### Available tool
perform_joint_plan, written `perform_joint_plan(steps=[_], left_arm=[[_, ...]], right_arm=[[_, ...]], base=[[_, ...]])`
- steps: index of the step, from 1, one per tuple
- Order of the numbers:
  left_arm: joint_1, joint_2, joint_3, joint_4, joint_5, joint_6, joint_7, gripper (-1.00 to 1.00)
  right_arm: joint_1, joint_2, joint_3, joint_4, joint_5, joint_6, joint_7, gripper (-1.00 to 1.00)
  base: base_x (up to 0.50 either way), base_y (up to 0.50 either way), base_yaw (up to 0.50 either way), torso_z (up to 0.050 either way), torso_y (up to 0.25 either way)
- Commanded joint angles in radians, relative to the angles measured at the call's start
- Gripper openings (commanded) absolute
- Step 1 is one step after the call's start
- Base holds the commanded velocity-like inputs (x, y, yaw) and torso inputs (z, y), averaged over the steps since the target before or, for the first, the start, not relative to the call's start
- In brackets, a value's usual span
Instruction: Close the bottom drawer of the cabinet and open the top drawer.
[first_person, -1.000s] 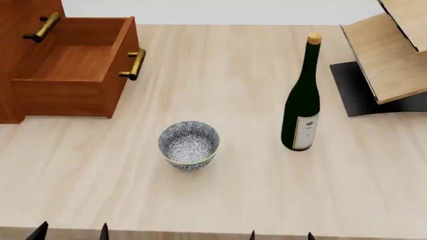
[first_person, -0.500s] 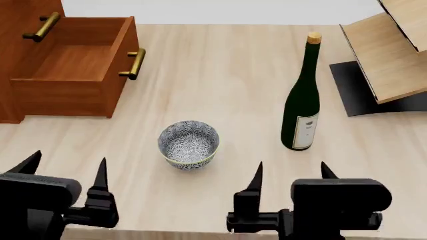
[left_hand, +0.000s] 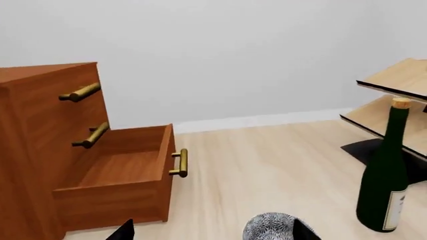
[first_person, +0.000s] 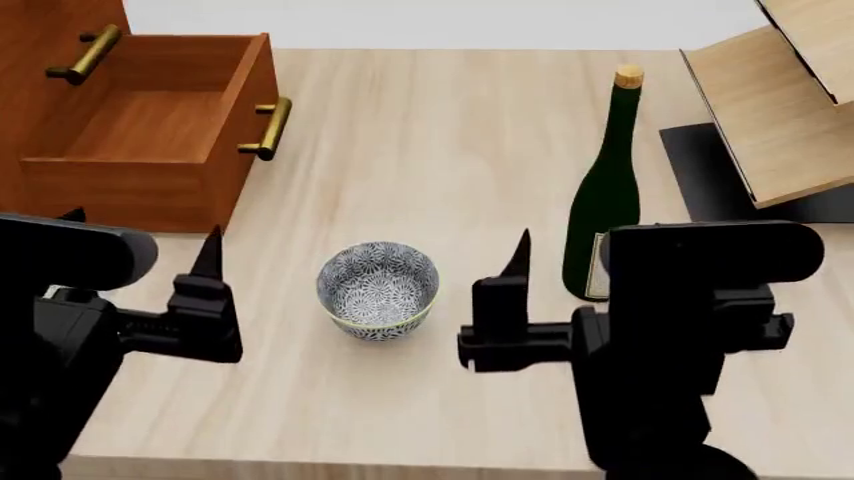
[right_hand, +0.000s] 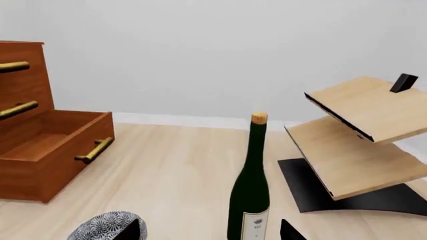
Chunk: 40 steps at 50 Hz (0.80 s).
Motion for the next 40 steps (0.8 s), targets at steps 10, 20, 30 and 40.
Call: perform_joint_plan(steps=[10, 20, 30, 40], left_arm=[[-0.100, -0.040, -0.299, -0.062, -0.162, 0.056, -0.050, 1.00], [-0.215, -0.008, -0.617, -0.076, -0.227, 0.004, -0.103, 1.00], [-0.193, 0.032, -0.776, 0.019, -0.198, 0.237, -0.351, 1.00], [-0.126, 0.016, -0.779, 0.061, -0.180, 0.409, -0.529, 1.00]], right_arm=[[-0.013, 0.025, -0.015, 0.022, -0.017, -0.045, 0.034, 1.00], [-0.055, 0.018, 0.024, 0.022, -0.008, -0.089, 0.047, 1.00], [-0.080, 0.007, 0.049, 0.010, 0.014, -0.106, 0.050, 1.00], [-0.082, 0.005, 0.057, 0.010, 0.033, -0.111, 0.050, 1.00]], base=[[0.00, 0.00, 0.00, 0.000, 0.000], [0.00, 0.00, 0.00, 0.000, 0.000], [0.00, 0.00, 0.00, 0.000, 0.000], [0.00, 0.00, 0.00, 0.000, 0.000]])
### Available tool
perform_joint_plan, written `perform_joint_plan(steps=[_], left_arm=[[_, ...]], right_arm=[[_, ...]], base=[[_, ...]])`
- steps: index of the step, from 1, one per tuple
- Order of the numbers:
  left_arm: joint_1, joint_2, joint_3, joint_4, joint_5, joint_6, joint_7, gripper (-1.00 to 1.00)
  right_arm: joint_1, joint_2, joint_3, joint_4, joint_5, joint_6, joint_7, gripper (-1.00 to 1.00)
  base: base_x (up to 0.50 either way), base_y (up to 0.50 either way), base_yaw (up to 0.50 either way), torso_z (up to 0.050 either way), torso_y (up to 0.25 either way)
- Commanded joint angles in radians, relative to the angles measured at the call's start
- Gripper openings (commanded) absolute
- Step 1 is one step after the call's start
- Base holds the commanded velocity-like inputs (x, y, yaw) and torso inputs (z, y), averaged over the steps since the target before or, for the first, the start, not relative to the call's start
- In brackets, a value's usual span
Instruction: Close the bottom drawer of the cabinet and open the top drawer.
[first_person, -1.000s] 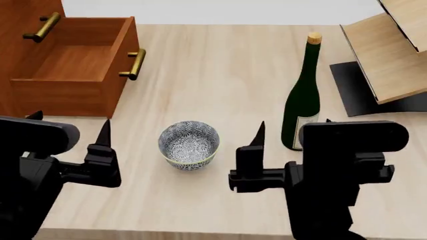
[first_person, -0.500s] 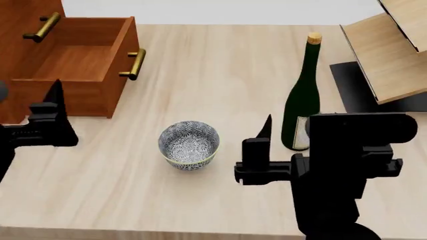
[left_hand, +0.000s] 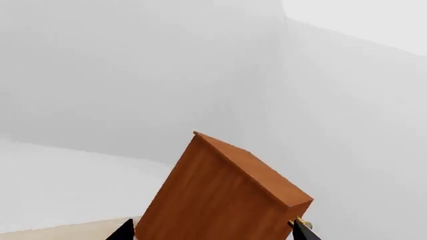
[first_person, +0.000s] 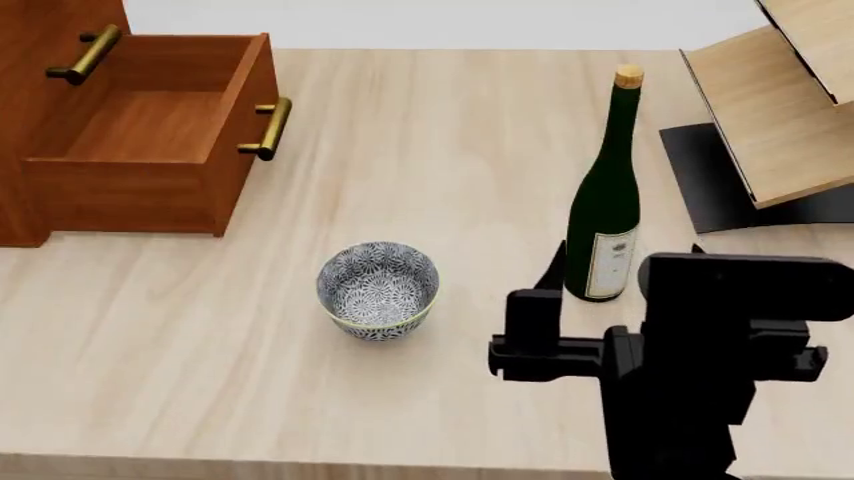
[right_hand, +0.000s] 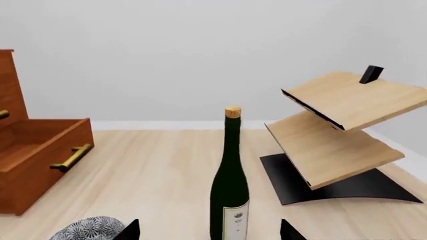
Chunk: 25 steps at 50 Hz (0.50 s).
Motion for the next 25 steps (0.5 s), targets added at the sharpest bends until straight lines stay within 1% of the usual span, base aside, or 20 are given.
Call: perform_joint_plan(steps=[1, 5, 6, 9, 12, 16, 25], left_arm=[[0.039, -0.004, -0.069, 0.054, 0.004, 0.160, -0.186, 1.00], [0.044, -0.008, -0.075, 0.050, 0.005, 0.169, -0.224, 1.00], [0.037, -0.017, -0.073, 0.065, 0.002, 0.141, -0.235, 1.00], [0.050, -0.016, -0.083, 0.068, -0.017, 0.154, -0.232, 1.00], [0.062, -0.030, -0.062, 0.064, -0.010, 0.169, -0.230, 1.00], [0.067, -0.055, -0.031, 0.065, -0.005, 0.166, -0.224, 1.00], [0.094, -0.054, -0.031, 0.074, -0.025, 0.181, -0.225, 1.00]], right_arm=[[-0.010, -0.002, 0.012, -0.001, 0.016, -0.014, 0.005, 1.00], [-0.011, 0.000, 0.005, 0.002, 0.017, -0.022, 0.008, 1.00], [-0.011, 0.001, 0.004, 0.002, 0.017, -0.024, 0.008, 1.00], [-0.013, 0.002, 0.003, 0.000, 0.019, -0.033, 0.010, 1.00], [-0.014, 0.002, 0.005, 0.002, 0.022, -0.038, 0.011, 1.00], [-0.013, 0.004, 0.002, 0.007, 0.023, -0.044, 0.014, 1.00], [-0.009, 0.007, -0.005, 0.019, 0.022, -0.044, 0.028, 1.00]], base=[[0.00, 0.00, 0.00, 0.000, 0.000], [0.00, 0.00, 0.00, 0.000, 0.000], [0.00, 0.00, 0.00, 0.000, 0.000], [0.00, 0.00, 0.00, 0.000, 0.000], [0.00, 0.00, 0.00, 0.000, 0.000], [0.00, 0.00, 0.00, 0.047, 0.039], [0.00, 0.00, 0.00, 0.050, 0.046]])
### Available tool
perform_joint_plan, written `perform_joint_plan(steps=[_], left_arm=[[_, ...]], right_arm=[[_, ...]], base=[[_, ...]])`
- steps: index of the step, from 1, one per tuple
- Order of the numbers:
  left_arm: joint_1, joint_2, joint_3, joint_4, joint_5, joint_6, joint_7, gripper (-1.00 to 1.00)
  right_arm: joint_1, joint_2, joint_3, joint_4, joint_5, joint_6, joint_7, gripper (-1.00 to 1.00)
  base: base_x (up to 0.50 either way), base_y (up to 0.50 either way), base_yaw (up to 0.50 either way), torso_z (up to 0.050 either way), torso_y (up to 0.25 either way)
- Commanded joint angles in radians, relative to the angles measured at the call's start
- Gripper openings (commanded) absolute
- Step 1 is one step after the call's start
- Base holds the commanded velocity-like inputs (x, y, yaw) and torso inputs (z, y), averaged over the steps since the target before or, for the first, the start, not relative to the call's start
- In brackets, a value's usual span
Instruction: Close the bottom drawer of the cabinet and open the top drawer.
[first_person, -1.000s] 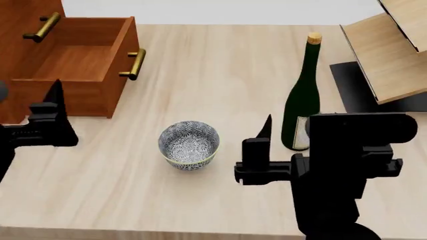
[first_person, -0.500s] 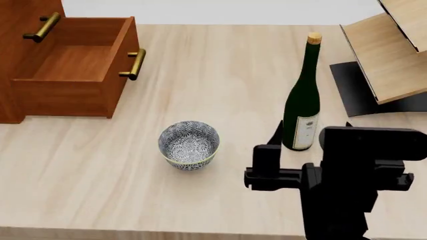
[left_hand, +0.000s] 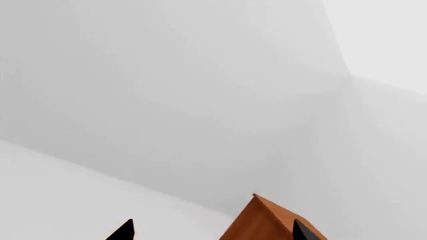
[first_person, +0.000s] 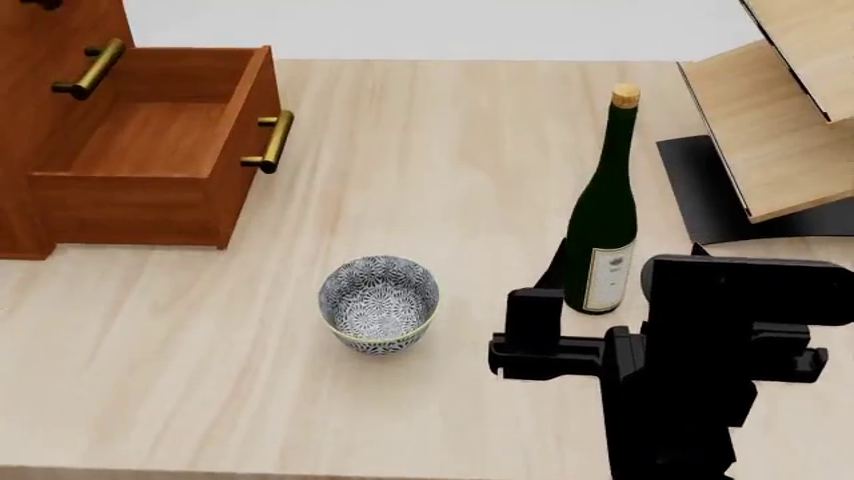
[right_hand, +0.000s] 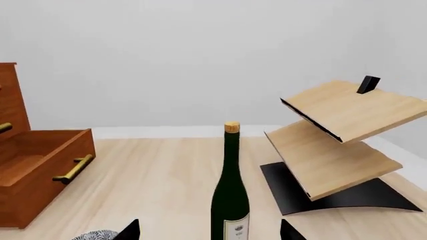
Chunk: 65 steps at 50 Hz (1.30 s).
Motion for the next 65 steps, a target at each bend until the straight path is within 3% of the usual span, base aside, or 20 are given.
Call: perform_joint_plan(steps=[1, 28, 31, 32, 34, 42, 45, 48, 56, 57, 60, 65], left_arm=[[0.034, -0.012, 0.007, 0.014, -0.018, 0.028, -0.019, 1.00], [0.057, -0.049, 0.054, 0.017, -0.042, 0.023, -0.046, 1.00], [0.041, -0.049, 0.073, -0.021, -0.038, 0.073, -0.035, 1.00], [-0.082, -0.104, 0.127, 0.126, -0.049, -0.077, -0.123, 1.00], [0.016, -0.053, 0.083, 0.015, -0.040, -0.003, -0.064, 1.00], [0.038, -0.038, 0.072, -0.042, -0.041, 0.074, -0.054, 1.00], [-0.023, -0.073, 0.122, 0.004, -0.042, -0.018, -0.079, 1.00], [0.044, -0.052, 0.088, -0.051, -0.033, 0.090, -0.051, 1.00], [0.038, -0.084, 0.127, -0.030, -0.008, 0.069, -0.069, 1.00], [-0.005, -0.090, 0.123, 0.049, -0.040, -0.062, -0.103, 1.00], [0.047, -0.069, 0.111, -0.009, -0.035, 0.050, -0.066, 1.00], [0.054, -0.071, 0.114, -0.016, -0.037, 0.062, -0.065, 1.00]], right_arm=[[0.002, 0.004, -0.007, 0.009, 0.002, -0.006, 0.014, 1.00], [-0.002, 0.021, -0.026, -0.003, 0.016, -0.009, 0.031, 1.00], [-0.003, 0.024, -0.029, -0.005, 0.018, -0.011, 0.031, 1.00], [-0.003, 0.025, -0.030, -0.005, 0.019, -0.012, 0.031, 1.00], [-0.001, 0.026, -0.031, -0.002, 0.020, -0.010, 0.032, 1.00], [-0.002, 0.028, -0.030, 0.000, 0.027, -0.014, 0.035, 1.00], [-0.002, 0.030, -0.030, 0.001, 0.029, -0.014, 0.036, 1.00], [-0.002, 0.031, -0.031, 0.001, 0.032, -0.016, 0.036, 1.00], [-0.004, 0.033, -0.029, 0.001, 0.039, -0.022, 0.039, 1.00], [-0.005, 0.034, -0.030, -0.001, 0.040, -0.025, 0.038, 1.00], [0.000, 0.033, -0.030, 0.004, 0.043, -0.018, 0.040, 1.00], [-0.001, 0.034, -0.029, -0.001, 0.046, -0.015, 0.046, 1.00]], base=[[0.00, 0.00, 0.00, 0.050, 0.047], [0.02, 0.06, 0.00, 0.047, 0.038], [0.10, 0.39, 0.00, 0.002, 0.000], [0.12, 0.48, 0.00, 0.000, 0.000], [0.13, 0.50, 0.00, 0.000, 0.000], [0.14, 0.50, 0.00, 0.000, 0.000], [0.14, 0.50, 0.00, 0.000, 0.000], [0.14, 0.50, 0.00, 0.000, 0.000], [0.18, 0.50, 0.00, 0.000, 0.000], [0.20, 0.48, 0.00, 0.000, 0.000], [0.22, 0.38, 0.00, 0.000, 0.000], [0.24, 0.16, 0.00, 0.000, 0.000]])
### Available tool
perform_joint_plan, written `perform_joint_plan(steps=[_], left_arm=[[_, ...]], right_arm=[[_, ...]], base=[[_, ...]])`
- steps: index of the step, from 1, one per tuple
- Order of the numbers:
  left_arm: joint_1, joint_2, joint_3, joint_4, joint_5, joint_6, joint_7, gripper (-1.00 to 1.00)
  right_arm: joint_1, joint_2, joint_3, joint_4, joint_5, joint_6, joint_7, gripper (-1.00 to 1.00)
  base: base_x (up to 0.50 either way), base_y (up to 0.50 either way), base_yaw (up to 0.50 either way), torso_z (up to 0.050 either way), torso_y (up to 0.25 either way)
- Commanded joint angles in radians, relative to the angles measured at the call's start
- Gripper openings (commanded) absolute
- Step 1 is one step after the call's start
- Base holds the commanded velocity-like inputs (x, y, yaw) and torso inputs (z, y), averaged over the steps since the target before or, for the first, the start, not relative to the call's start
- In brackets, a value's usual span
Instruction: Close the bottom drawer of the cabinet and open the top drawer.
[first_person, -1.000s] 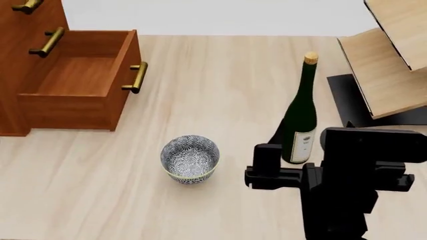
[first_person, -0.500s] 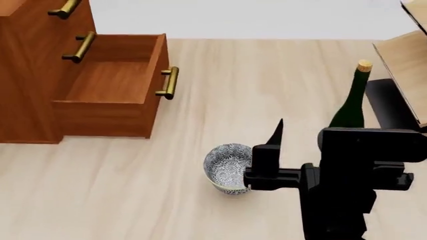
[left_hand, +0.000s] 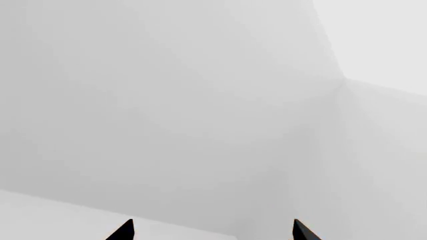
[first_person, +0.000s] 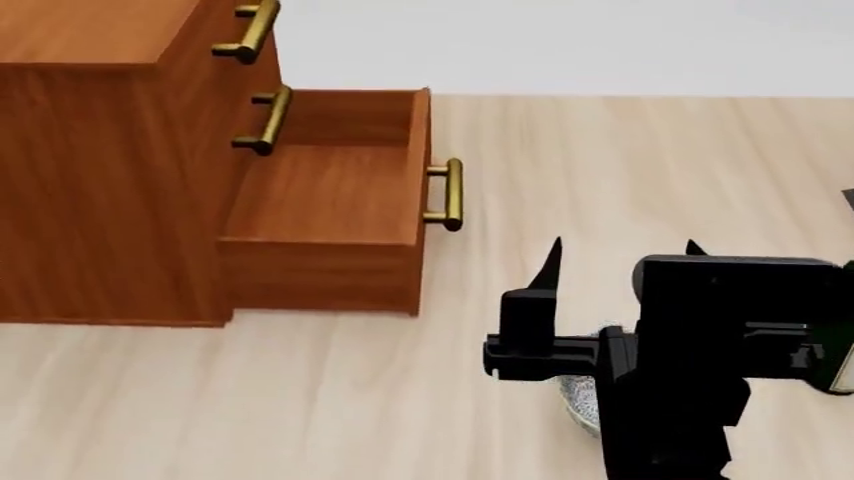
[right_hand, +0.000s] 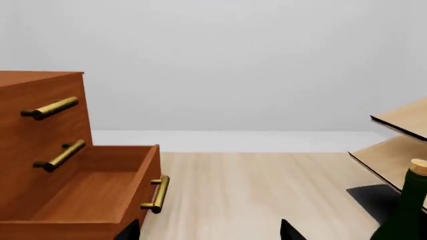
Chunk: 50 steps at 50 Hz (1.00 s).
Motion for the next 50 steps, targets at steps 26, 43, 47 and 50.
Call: perform_joint_plan(steps=[26, 43, 47, 50], left_arm=[[0.036, -0.011, 0.024, -0.006, -0.011, 0.034, -0.019, 1.00], [0.046, -0.002, -0.003, 0.014, 0.021, 0.062, -0.088, 1.00], [0.053, 0.000, -0.005, 0.024, 0.035, 0.079, -0.104, 1.00], [0.054, -0.002, -0.003, 0.024, 0.048, 0.092, -0.115, 1.00]], right_arm=[[-0.002, 0.013, -0.002, -0.003, 0.020, -0.007, 0.021, 1.00], [0.001, 0.017, -0.002, -0.002, 0.026, -0.005, 0.039, 1.00], [0.002, 0.018, -0.002, -0.001, 0.027, -0.004, 0.043, 1.00], [0.002, 0.018, -0.001, -0.001, 0.027, -0.006, 0.047, 1.00]], base=[[0.25, 0.12, 0.00, 0.000, 0.000], [0.27, 0.11, 0.00, 0.000, 0.001], [0.28, 0.11, 0.00, 0.000, 0.000], [0.28, 0.11, 0.00, 0.000, 0.000]])
